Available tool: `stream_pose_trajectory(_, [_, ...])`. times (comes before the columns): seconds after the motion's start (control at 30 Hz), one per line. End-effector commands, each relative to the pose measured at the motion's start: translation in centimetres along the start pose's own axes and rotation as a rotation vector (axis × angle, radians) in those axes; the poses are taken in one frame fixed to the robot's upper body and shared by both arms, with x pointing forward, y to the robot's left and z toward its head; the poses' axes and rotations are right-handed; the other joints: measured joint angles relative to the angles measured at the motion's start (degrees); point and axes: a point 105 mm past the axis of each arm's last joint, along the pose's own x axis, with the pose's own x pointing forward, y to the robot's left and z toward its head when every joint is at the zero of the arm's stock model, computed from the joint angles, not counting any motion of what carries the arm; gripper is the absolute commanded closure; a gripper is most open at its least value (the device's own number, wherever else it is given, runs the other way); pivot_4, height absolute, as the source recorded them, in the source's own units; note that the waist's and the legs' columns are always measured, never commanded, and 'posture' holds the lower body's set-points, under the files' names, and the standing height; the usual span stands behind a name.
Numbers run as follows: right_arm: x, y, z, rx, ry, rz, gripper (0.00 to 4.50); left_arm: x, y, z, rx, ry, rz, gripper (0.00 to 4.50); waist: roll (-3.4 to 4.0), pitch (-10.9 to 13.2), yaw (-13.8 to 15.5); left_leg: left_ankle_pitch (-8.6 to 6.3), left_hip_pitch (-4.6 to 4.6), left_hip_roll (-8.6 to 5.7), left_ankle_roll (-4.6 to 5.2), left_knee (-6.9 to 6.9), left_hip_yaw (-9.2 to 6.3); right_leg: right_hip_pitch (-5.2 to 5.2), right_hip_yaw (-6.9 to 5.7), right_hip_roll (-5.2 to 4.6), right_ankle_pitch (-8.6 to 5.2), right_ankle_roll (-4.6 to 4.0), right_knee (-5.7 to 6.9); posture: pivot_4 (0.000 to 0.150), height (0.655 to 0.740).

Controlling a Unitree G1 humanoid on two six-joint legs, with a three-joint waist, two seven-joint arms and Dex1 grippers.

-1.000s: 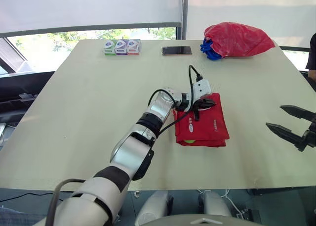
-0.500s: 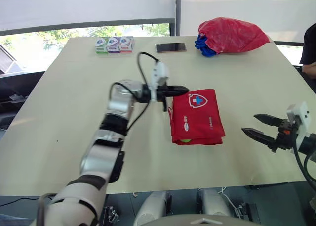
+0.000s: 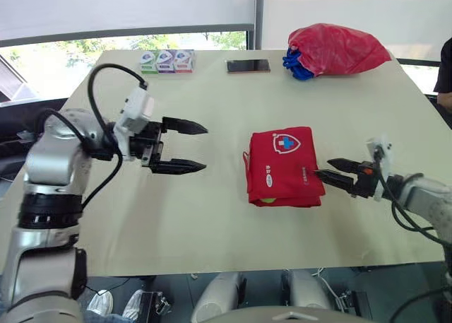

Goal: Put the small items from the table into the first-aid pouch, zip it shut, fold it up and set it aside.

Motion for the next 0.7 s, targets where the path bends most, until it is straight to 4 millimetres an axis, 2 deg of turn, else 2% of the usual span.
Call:
stream_pose_trajectory(0.03, [1.5,-0.4,-0.2,0.004,0.059,-0.019,0.0,-1.0,-0.9,1.2,0.053,0.046,-0.046,0.05,0.04,0.0,-0.4,0.0,0.01,0.01,-0.01,-0.02,0.01,-0.02,0.01,0.01,0.0,0.0,0.0,0.15,0.74])
stream_pose_trajectory(0.17, [2.9,1.3,-1.2,0.033,0.117,0.065,0.0,-0.3,-0.8,2.3,0.079,0.008,-0.047,0.05,0.02,0.0,-0.5,0.01,0.02,0.02,-0.01,-0.13,0.04,-0.08,0.05,0.04,0.0,0.0,0.0,0.15,0.74])
stream_pose_trajectory(0.27, [3.4,2.1,-0.8,0.067,0.09,0.09,0.69,0.2,-0.8,2.4,0.083,-0.006,-0.042,0.0,0.02,0.0,-0.6,0.01,0.02,0.03,-0.02,-0.13,0.05,-0.08,0.06,0.05,0.0,0.0,0.0,0.15,0.74])
stream_pose_trajectory(0.37, [3.2,2.4,-0.4,0.101,0.053,0.091,2.1,0.4,-0.6,2.1,0.076,-0.008,-0.034,0.0,0.03,0.0,-0.6,0.01,0.03,0.03,-0.02,-0.14,0.06,-0.08,0.08,0.06,0.0,0.0,0.01,0.15,0.74])
stream_pose_trajectory(0.4, [3.1,2.3,-0.4,0.111,0.043,0.083,2.43,0.5,-0.5,2.0,0.077,-0.009,-0.029,0.0,0.03,0.0,-0.6,0.01,0.02,0.03,-0.02,-0.14,0.06,-0.08,0.08,0.07,0.0,0.0,0.01,0.15,0.74])
stream_pose_trajectory(0.47, [2.9,2.2,-0.1,0.134,0.006,0.062,3.48,0.5,-0.3,2.1,0.081,-0.02,-0.021,0.0,0.03,0.0,-0.6,0.01,0.02,0.04,-0.02,-0.14,0.05,-0.09,0.08,0.08,0.0,0.0,0.01,0.15,0.74])
stream_pose_trajectory(0.53, [2.5,1.2,1.0,0.159,-0.078,0.004,4.37,0.7,0.3,2.7,0.093,-0.056,-0.001,0.0,0.03,0.0,-0.6,0.01,0.02,0.04,-0.02,-0.15,0.05,-0.09,0.09,0.09,0.0,0.0,0.01,0.15,0.74])
stream_pose_trajectory(0.7, [0.6,-3.6,6.1,0.255,-0.417,-0.267,4.47,1.0,1.4,4.0,0.107,-0.147,0.047,0.0,0.08,0.1,-0.5,0.02,0.02,0.03,-0.03,-0.13,0.07,-0.09,0.09,0.1,0.02,-0.02,0.04,0.15,0.74])
